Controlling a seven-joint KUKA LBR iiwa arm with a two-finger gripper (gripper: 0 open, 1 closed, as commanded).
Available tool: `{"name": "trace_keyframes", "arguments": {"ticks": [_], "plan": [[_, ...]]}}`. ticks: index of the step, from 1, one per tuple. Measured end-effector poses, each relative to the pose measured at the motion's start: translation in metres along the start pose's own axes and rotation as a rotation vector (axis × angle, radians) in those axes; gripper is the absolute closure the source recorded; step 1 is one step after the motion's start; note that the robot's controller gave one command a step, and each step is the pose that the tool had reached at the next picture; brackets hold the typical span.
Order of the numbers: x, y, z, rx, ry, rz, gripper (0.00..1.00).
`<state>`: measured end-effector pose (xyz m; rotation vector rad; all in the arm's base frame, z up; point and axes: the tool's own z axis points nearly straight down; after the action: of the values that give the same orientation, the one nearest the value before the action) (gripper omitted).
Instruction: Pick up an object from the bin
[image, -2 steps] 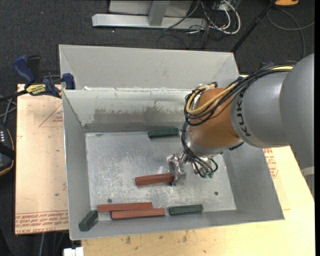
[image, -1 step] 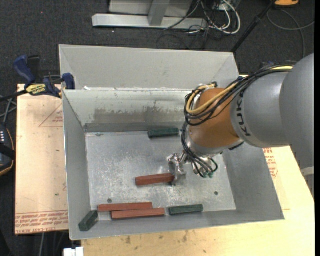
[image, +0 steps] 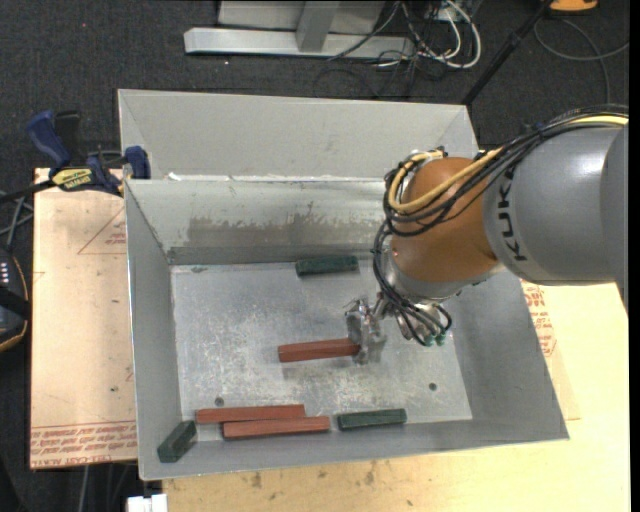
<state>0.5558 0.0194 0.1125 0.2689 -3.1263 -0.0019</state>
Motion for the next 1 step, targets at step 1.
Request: {"name": "trace_keyframes", "arguments": {"ticks": [1], "plan": [[0.0419,0.0238,-0.0654,0.0,0.004,0.005,1.0]]}}
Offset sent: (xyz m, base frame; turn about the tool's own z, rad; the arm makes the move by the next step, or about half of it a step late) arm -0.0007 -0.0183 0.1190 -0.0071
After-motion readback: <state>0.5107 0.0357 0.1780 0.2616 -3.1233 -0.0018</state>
